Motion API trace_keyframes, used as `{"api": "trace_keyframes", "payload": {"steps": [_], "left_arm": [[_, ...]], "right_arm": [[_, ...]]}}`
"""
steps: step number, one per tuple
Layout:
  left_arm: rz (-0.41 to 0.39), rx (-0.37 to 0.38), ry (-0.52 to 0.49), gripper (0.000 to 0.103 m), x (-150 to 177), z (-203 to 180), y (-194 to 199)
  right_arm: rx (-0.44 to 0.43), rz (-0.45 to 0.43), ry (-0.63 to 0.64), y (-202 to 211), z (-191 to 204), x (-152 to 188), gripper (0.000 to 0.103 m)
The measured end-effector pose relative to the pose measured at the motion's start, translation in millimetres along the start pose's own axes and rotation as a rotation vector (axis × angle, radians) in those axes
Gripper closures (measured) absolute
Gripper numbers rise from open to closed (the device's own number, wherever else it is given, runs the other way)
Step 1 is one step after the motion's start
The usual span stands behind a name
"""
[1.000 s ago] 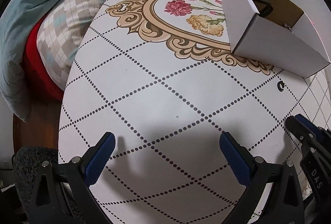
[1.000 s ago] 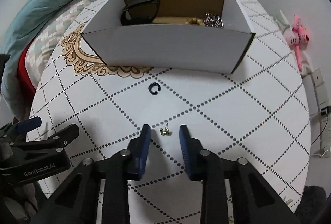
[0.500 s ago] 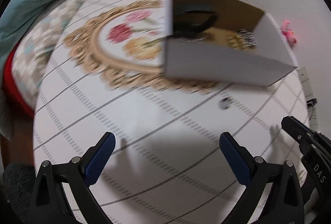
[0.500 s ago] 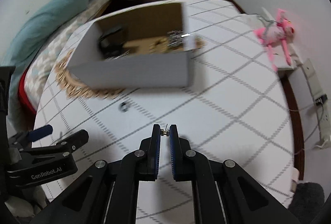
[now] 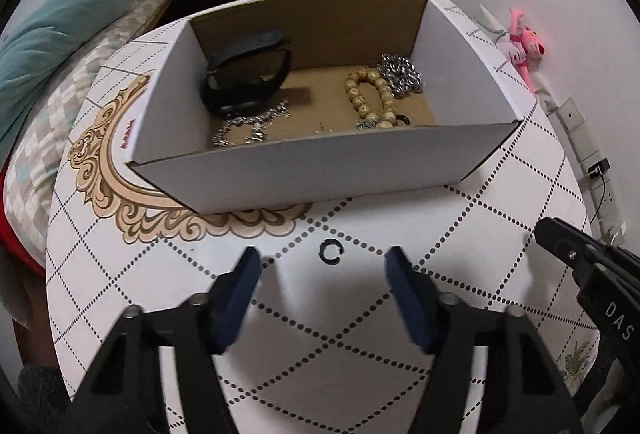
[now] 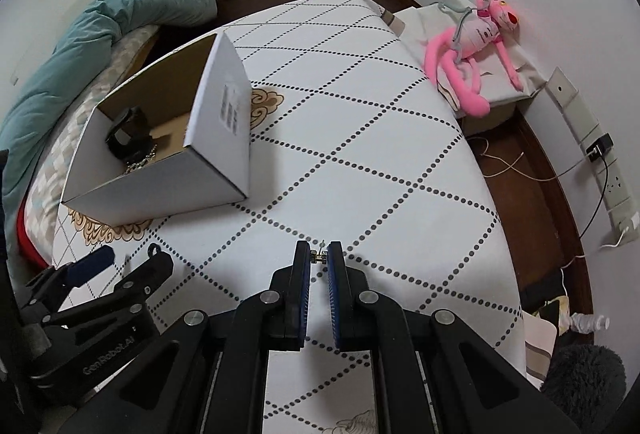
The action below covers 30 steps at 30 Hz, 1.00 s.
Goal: Organize jewelry
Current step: 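Pick up a small gold earring with the right gripper while the left gripper picks up a black ring, then release the gold earring into the box while the left gripper releases the black ring there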
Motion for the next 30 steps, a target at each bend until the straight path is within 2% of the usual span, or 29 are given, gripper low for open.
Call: {"api": "trace_keyframes", "payload": {"steps": [1,6,11,22,30], "left_arm": [[0.006,0.005,0.000,0.058,1,-1,-2],[0.000,0.011,-0.006,0.071,-3,-5,-3],[-0.010,0.027,-0.002,0.092,-6,-6,-3],[-0.045,0.049,0.004,0.093,-5,-4,11],[-0.142,0.086,0.005,0.093,-19,-1,67]], "right_arm": [[-0.001,0.001,-0.001,-1,0,0,0.094],[-0.005,-0.002,-0.006,-2,0,-2,0.094],[-0.006,-0.006,-0.013,0,0,-3,0.094],[-0.022,-0.020,0.003,10,8,-2,0.094],[-0.078,-0.052,0.030,36,27,-10,0.094]]}}
Point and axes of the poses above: each gripper's, at about its wrist camera, not at the fingertips, and y roughly against the way its jaws point, z to its left, x to its underside, the point moved 9 cm from there along -y, roughly the way its jaws point, and after that the axes turned 8 degrees about -y, right-handed, at the moved point
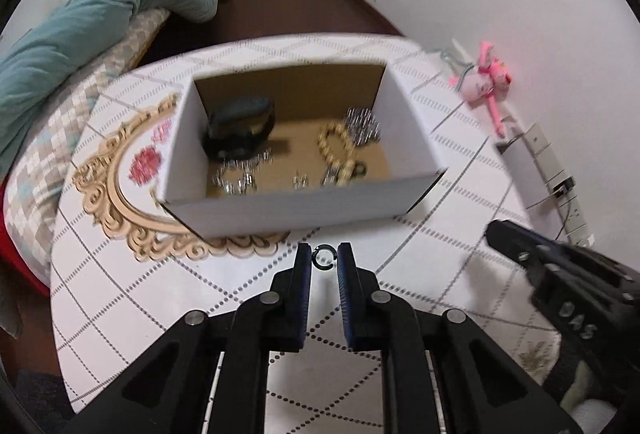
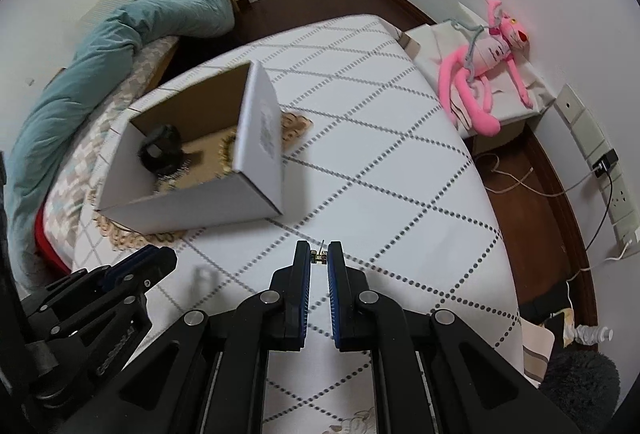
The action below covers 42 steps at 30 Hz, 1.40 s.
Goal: Organize jewelry
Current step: 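Release the gold earring into the box while the left gripper releases the black ring there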
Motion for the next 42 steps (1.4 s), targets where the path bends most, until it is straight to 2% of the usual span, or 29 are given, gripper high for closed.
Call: {"api": "trace_keyframes", "payload": {"steps": [6,12,19,24,26,27,28,29,33,36,38,40,41,42], "left_arm": [[-0.050,0.036,0.029,0.093,-37,11,31],[0.005,0.069,0.081,0.093,-68,43,20],[0.139,0.100,0.125,0.092,-72,70,-13],[0.182,0.095,0.190,0.091,-73,81,-14],[0.167,0.091,0.208,0.083,-75,85,-9],[0.163,0.078,0.212,0.069,-76,88,-7],[0.157,0.064,0.215,0.052,-78,91,-4],[0.144,0.044,0.219,0.046,-79,96,0],[0.122,-0.009,0.214,0.043,-82,105,7],[0.113,-0.045,0.213,0.028,-77,111,8],[0.104,-0.077,0.210,0.028,-72,115,8],[0.105,-0.102,0.201,0.025,-65,117,7],[0.106,-0.113,0.197,0.021,-63,119,7],[0.105,-0.128,0.191,0.011,-60,119,6]], "right_arm": [[-0.082,-0.041,0.041,26,34,-30,0.094],[-0.147,-0.028,0.111,22,78,-74,0.094],[-0.174,0.100,0.153,-20,106,-98,0.094],[-0.200,0.228,0.156,-51,122,-103,0.093],[-0.206,0.277,0.132,-61,123,-102,0.091],[-0.208,0.292,0.127,-64,123,-103,0.085],[-0.208,0.301,0.124,-66,123,-104,0.073],[-0.206,0.299,0.121,-66,122,-105,0.068],[-0.182,0.278,0.123,-62,116,-107,0.065],[-0.116,0.226,0.140,-55,107,-109,0.065],[-0.063,0.186,0.152,-49,99,-110,0.062],[-0.006,0.143,0.171,-41,90,-109,0.052],[0.030,0.121,0.184,-37,85,-108,0.048],[0.060,0.103,0.198,-34,80,-108,0.040]]}}
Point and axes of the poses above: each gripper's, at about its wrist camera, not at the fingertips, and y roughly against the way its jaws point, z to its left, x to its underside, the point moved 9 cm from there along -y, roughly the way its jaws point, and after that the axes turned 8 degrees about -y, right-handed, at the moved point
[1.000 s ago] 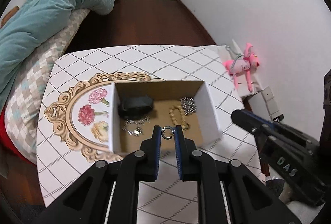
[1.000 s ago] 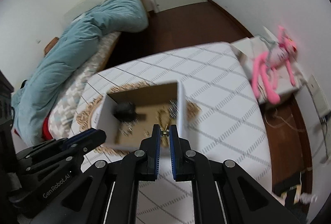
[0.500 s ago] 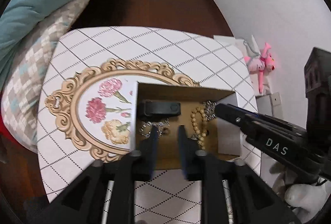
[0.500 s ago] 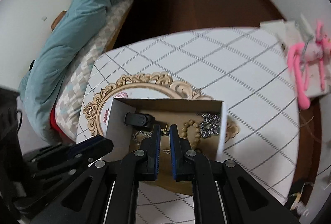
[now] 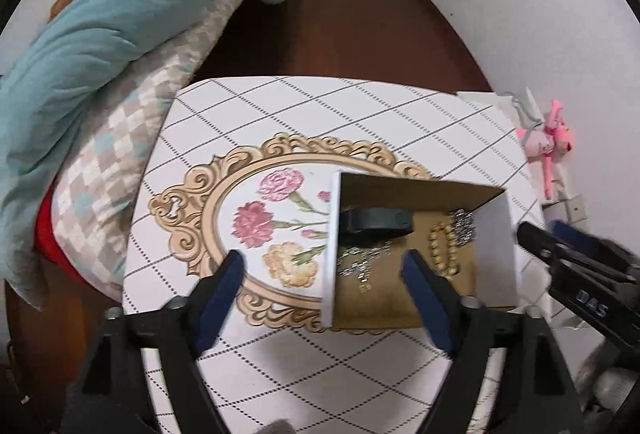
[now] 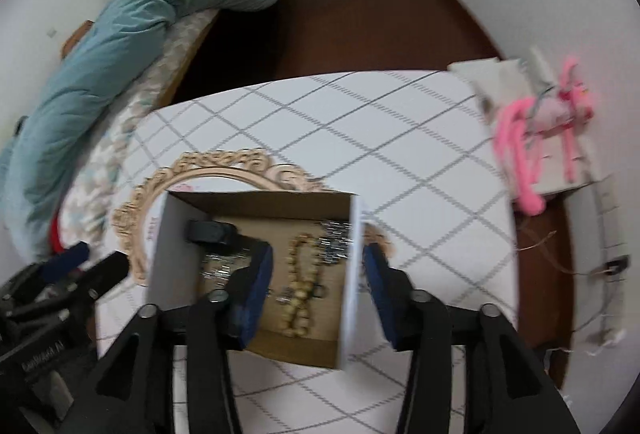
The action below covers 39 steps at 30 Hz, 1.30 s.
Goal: Organize jewelry
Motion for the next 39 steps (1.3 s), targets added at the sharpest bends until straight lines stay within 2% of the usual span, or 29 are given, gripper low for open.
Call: {"api": "trace_keyframes", "payload": {"steps": [1,2,3,4,14,21,28,39], "left_arm": [[-0.005,-0.018,-0.010,0.002,3,1,-1],[-0.008,-0.032,-0.018,0.000,5,2,-3],[-0.009,-0.044,-0.026,0.000,7,2,-4],[-0.006,-0.057,-0.035,0.000,10,2,-6],[0.005,-0.077,-0.043,0.000,24,-1,-11],[-0.043,-0.063,-0.041,0.000,30,-8,25],[-0.150,-0.070,-0.030,0.000,36,-10,91],[-0.315,-0.040,-0.028,0.000,51,-20,202]], "right_arm": [[0.027,-0.010,0.010,2,-3,2,0.028],[0.052,-0.014,0.021,3,-7,5,0.021],[0.085,-0.015,0.032,3,-10,9,0.007],[0.097,-0.014,0.039,3,-12,13,0.001],[0.142,-0.002,0.044,-3,-19,38,0.000],[0.124,-0.041,0.004,24,-21,45,0.000],[0.123,-0.158,-0.009,99,-20,58,0.000],[0.104,-0.351,-0.009,229,-8,85,0.000]]}}
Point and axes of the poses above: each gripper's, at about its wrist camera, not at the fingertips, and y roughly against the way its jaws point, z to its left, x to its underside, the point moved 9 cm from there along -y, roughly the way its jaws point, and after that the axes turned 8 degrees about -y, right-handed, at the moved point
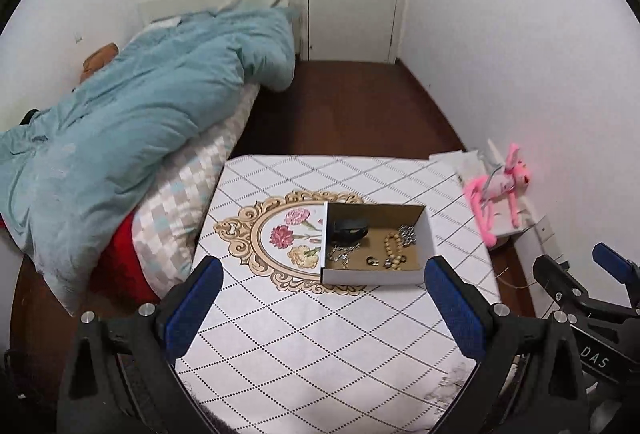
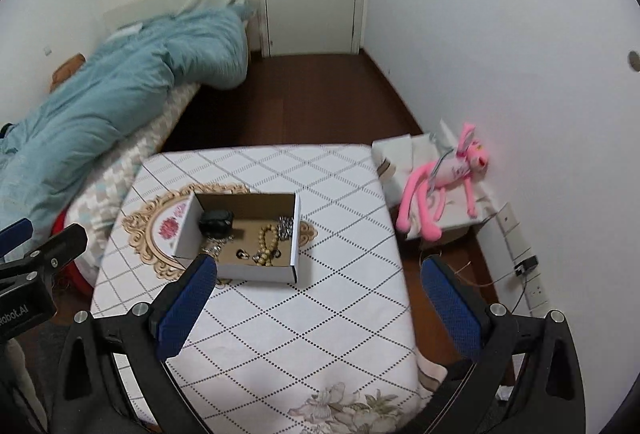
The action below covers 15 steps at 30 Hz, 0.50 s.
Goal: Organize jewelry
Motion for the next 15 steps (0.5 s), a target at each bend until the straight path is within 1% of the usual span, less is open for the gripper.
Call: {"api": "trace_keyframes", "payload": {"steps": [5,9,11,15], "left_arm": [[-0.038,0.019,0.004,0.000,-5,-2,32],[-0.053,0.012,-0.003,0.000,-6,-3,49],[-0.056,0.001,-0.006,0.000,-6,-3,55],[-0.051,-0.016,-0.006,0.000,-4,-3,59]], "right_arm": [[-0.001,-0.071,0.002,44,-1,-8,0.000],[-0.012,-0.108,-0.008,70,-4,-15,0.000],[-0.008,-0.130,-0.005,81,-3,-18,0.000],[-0.011,-0.144,0.002,93,-1,-20,0.000]]}}
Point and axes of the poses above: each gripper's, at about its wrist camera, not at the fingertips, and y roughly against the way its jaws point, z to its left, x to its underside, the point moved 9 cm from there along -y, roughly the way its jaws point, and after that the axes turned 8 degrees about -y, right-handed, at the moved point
